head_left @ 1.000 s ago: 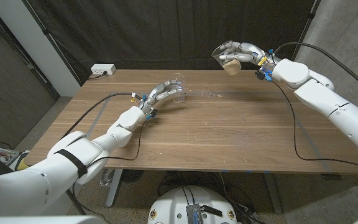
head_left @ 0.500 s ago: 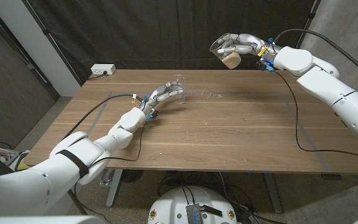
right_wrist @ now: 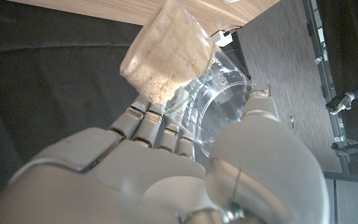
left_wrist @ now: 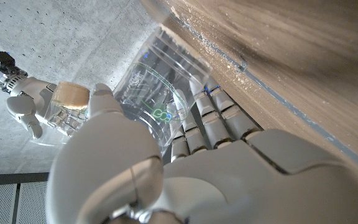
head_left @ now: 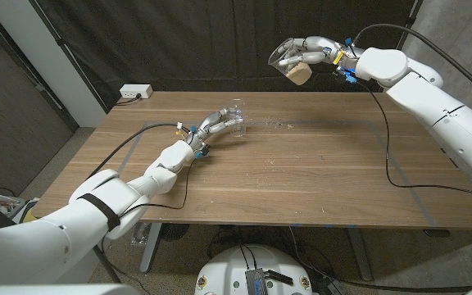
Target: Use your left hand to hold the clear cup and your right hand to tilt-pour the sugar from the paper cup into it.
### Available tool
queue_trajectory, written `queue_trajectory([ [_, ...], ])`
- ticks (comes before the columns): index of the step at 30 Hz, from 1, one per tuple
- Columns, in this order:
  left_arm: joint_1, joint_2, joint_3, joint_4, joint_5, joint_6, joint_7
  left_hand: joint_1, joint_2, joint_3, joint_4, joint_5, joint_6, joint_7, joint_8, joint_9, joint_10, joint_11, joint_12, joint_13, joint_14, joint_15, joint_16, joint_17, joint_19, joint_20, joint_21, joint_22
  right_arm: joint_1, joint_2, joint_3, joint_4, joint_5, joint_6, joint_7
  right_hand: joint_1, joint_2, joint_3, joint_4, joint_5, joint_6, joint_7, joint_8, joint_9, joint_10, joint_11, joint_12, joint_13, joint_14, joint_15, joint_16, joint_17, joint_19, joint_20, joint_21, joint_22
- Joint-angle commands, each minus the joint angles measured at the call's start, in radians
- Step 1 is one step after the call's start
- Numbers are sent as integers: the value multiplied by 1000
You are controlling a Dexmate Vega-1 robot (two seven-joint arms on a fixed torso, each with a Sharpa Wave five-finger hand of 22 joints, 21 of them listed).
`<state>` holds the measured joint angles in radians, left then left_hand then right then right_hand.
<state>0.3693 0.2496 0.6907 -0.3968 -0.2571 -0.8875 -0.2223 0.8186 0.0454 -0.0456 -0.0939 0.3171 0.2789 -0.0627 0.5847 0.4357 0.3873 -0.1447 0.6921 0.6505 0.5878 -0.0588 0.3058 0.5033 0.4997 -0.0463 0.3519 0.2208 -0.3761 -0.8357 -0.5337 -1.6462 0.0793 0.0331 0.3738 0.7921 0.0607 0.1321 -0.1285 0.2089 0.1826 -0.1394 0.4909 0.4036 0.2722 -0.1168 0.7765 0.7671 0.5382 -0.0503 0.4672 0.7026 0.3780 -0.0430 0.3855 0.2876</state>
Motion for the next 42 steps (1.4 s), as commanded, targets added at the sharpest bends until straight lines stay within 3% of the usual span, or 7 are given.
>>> queue_trajectory([
  [1, -14, -13, 12, 15, -3, 19, -13, 8, 4, -6, 0, -2, 9, 2, 7, -1, 8, -5, 7, 7, 10, -110, -2, 6, -1, -3, 4, 4, 64, 37, -47, 27, -22, -11, 56, 6, 10, 8, -3, 0, 8, 2, 2, 0, 15, -1, 6, 3, 8, -181, 1, 5, 11, -19, 10, 1],
  [22, -2, -13, 15, -7, -4, -54, -47, 10, 7, -12, 2, -5, 13, 0, 11, -2, 11, -4, 9, 6, 15, -111, -9, 12, 0, -6, 8, 4, 116, 67, -119, 61, -96, -11, 122, 14, 13, 11, -6, -3, 12, -1, 1, 0, 18, -3, 2, 6, 14, -182, 1, 10, 9, -15, 10, -2],
  [42, 1, -10, 4, -10, -1, -70, -47, 14, 10, -17, 4, -8, 13, 0, 13, -5, 12, -5, 11, 7, 17, -114, -16, 17, -1, -6, 10, 4, 148, 79, -177, 19, -200, -56, 183, 21, 12, 13, -8, -3, 18, -2, 1, 1, 21, -5, -2, 7, 17, -181, -1, 15, 7, -8, 9, -5],
])
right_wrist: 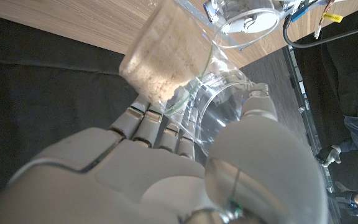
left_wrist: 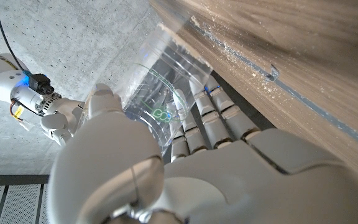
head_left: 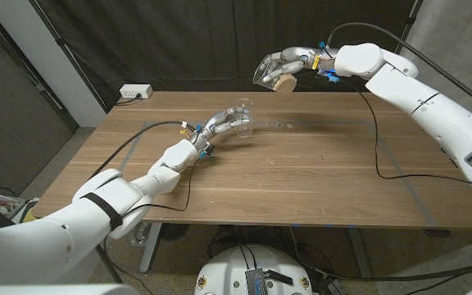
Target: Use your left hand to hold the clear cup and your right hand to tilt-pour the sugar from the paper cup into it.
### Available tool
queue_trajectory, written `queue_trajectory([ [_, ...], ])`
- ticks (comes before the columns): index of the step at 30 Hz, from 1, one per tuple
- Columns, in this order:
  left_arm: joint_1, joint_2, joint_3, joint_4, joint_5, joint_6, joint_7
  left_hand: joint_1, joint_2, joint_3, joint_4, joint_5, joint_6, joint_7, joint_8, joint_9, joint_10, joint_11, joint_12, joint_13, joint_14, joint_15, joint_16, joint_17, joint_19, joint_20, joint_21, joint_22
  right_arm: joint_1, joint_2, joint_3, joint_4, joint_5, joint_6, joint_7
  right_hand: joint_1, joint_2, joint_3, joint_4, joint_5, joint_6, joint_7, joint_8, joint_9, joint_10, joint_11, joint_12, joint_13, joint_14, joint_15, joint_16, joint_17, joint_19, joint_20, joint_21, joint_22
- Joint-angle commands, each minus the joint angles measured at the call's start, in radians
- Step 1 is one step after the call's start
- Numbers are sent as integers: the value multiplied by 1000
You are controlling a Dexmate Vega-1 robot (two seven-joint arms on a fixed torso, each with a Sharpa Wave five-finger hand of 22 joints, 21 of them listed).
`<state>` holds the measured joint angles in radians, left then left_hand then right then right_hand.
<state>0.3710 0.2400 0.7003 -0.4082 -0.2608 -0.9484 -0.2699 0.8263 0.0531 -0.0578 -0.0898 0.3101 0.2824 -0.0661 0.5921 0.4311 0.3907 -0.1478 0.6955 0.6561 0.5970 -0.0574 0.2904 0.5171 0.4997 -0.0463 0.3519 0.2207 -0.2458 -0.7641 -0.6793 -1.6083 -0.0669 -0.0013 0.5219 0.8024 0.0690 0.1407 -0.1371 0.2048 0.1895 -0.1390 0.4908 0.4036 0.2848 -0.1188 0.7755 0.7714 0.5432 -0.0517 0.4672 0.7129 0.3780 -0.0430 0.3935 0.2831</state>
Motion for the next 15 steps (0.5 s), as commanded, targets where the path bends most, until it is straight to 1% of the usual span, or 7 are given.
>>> queue_trajectory([
  [1, -2, -1, -5, 2, 4, -9, 3, 7, 3, -5, 0, -1, 10, 4, 6, 0, 8, -3, 7, 1, 7, -115, -2, 4, -1, -6, 10, 4, 18, 9, -33, -20, -57, -23, 36, 10, 4, 4, 0, 1, 11, -4, 0, 1, 9, -3, -1, 3, 12, -180, -1, 4, 7, -8, 1, -1],
  [8, -8, -4, -2, 7, 10, -6, 12, 8, 4, -7, 0, -2, 10, 1, 7, -1, 9, -2, 7, 0, 11, -116, -3, 6, -1, -6, 11, 4, 20, 16, -42, -20, -71, -24, 50, 11, 5, 5, 1, 1, 14, -2, 1, 1, 12, -4, -2, 4, 13, -180, -2, 6, 7, -8, 0, -2],
  [15, -13, -10, 2, 9, 12, -1, 14, 10, 6, -9, 1, -2, 9, 3, 7, -2, 10, -3, 7, 0, 13, -114, -5, 8, -2, -6, 12, 4, 30, 13, -64, -34, -125, -28, 65, 12, 8, 6, 2, 1, 17, -3, 1, 1, 13, -5, -3, 4, 16, -180, -2, 7, 7, -7, 0, -3],
])
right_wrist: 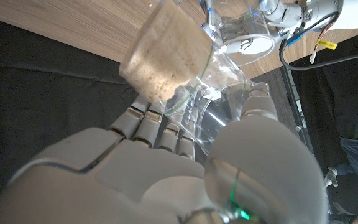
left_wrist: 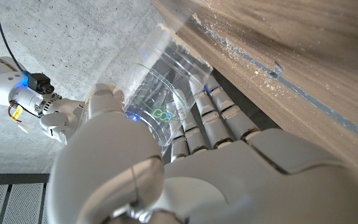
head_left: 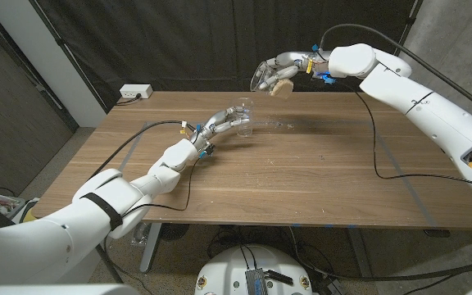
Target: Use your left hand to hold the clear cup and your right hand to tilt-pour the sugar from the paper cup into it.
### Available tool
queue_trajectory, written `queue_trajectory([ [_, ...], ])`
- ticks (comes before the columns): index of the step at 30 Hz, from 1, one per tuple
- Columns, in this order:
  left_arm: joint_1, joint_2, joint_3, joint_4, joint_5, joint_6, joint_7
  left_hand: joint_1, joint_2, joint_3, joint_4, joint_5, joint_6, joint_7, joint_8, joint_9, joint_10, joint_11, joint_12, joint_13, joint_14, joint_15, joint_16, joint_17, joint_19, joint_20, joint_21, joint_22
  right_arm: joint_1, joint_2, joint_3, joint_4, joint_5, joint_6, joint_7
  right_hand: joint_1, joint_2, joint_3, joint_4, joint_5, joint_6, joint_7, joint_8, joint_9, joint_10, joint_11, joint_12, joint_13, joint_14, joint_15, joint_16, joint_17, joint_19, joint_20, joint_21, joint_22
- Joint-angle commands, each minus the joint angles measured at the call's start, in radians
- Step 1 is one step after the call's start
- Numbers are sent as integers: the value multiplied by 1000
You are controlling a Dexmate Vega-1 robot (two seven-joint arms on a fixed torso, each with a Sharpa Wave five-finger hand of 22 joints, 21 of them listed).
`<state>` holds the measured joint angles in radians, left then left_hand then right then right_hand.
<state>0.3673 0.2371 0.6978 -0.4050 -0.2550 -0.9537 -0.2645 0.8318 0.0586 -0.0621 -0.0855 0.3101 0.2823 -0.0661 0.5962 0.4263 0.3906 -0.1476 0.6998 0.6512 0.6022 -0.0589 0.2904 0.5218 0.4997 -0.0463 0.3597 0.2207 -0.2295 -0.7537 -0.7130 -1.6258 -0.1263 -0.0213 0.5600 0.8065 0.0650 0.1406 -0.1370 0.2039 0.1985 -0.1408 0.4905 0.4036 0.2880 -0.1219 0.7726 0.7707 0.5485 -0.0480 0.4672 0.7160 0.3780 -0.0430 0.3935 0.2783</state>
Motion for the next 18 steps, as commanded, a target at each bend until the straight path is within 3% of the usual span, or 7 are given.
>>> queue_trajectory([
  [1, -10, -7, 5, 7, 6, 7, 8, 5, 1, -5, -4, -2, 9, 2, 4, 4, 10, -4, 3, 5, 9, -112, -5, 3, -2, -6, 4, 4, 15, 3, -31, -16, -67, -7, 30, 8, 12, 6, 2, 1, 8, 0, 1, 1, 11, -1, 0, 5, 11, -184, -2, 4, 7, -7, 0, 2],
  [18, -19, -13, 11, 17, 3, 34, 0, 8, 3, -10, -2, -5, 9, 2, 6, 3, 13, -1, 4, 3, 10, -114, -12, 8, -2, -8, 7, 4, 69, 16, -65, -5, -149, 4, 104, 12, 12, 7, 1, 1, 18, -1, 3, 2, 13, -4, -2, 7, 13, -184, -4, 8, 6, -7, 0, -1],
])
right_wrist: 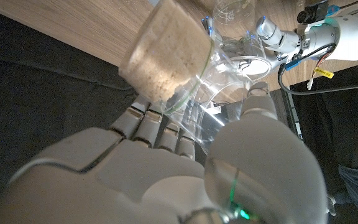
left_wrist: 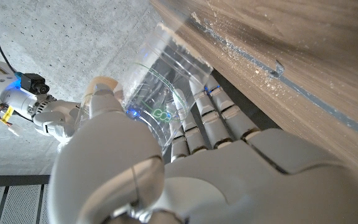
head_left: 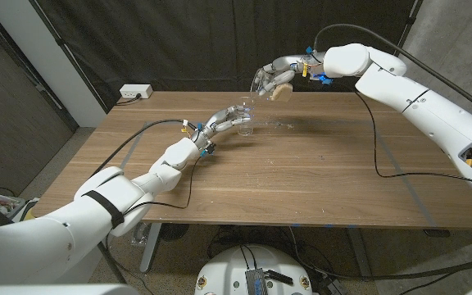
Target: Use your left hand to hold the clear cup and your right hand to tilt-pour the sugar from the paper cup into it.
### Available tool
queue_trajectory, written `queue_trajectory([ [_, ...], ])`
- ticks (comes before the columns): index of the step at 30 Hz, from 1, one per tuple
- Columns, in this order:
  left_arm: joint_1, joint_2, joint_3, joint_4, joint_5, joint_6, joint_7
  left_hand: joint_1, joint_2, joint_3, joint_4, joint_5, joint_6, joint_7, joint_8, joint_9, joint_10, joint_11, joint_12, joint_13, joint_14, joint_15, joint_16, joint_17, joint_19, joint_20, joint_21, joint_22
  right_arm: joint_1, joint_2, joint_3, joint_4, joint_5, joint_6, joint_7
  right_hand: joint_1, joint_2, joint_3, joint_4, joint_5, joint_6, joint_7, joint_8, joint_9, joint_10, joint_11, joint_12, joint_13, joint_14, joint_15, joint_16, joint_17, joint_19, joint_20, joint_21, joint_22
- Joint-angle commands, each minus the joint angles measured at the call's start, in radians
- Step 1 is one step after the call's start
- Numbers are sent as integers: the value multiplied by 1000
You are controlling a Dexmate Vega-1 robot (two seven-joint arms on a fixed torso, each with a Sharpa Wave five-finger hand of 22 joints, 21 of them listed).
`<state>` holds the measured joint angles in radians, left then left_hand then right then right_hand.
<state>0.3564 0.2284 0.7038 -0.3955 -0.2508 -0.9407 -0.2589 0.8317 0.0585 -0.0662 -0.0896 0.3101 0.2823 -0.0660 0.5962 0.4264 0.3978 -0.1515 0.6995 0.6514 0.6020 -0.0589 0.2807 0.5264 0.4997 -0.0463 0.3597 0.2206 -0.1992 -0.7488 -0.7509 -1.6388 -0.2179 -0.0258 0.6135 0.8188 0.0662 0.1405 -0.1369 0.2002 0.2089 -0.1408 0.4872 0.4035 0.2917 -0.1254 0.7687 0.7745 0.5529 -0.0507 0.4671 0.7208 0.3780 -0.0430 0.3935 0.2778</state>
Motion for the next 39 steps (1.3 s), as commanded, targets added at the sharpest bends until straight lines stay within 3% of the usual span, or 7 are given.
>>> queue_trajectory([
  [1, -10, -5, 6, 9, -1, 27, -5, 8, 3, -7, 2, -5, 9, 2, 7, 3, 4, 1, 4, 3, 11, -113, -3, 4, -2, -7, 7, 4, 46, 14, -31, 10, -64, 9, 58, -1, 11, 7, 1, 5, 8, 0, 6, 2, 9, -1, 1, 4, 8, -181, -4, 3, 6, -7, 0, -1],
  [19, -20, -19, 14, 18, -10, 46, -26, 11, 3, -13, 3, -7, 10, 1, 9, 1, 6, 0, 6, 4, 15, -115, -8, 8, -2, -9, 9, 4, 84, 45, -57, 37, -133, 30, 81, 1, 12, 8, 1, 5, 16, 0, 7, 2, 13, -2, 0, 7, 11, -181, -6, 7, 6, -7, -1, -4],
  [39, -18, -14, 26, 13, 2, 32, -19, 14, 6, -19, 5, -8, 10, 1, 12, -1, 6, -1, 7, 4, 17, -116, -16, 14, -3, -11, 11, 4, 114, 45, -95, 1, -285, 59, 116, 3, 13, 9, 2, 5, 23, 0, 7, 3, 16, -3, -4, 7, 15, -181, -8, 11, 6, -5, -2, -7],
])
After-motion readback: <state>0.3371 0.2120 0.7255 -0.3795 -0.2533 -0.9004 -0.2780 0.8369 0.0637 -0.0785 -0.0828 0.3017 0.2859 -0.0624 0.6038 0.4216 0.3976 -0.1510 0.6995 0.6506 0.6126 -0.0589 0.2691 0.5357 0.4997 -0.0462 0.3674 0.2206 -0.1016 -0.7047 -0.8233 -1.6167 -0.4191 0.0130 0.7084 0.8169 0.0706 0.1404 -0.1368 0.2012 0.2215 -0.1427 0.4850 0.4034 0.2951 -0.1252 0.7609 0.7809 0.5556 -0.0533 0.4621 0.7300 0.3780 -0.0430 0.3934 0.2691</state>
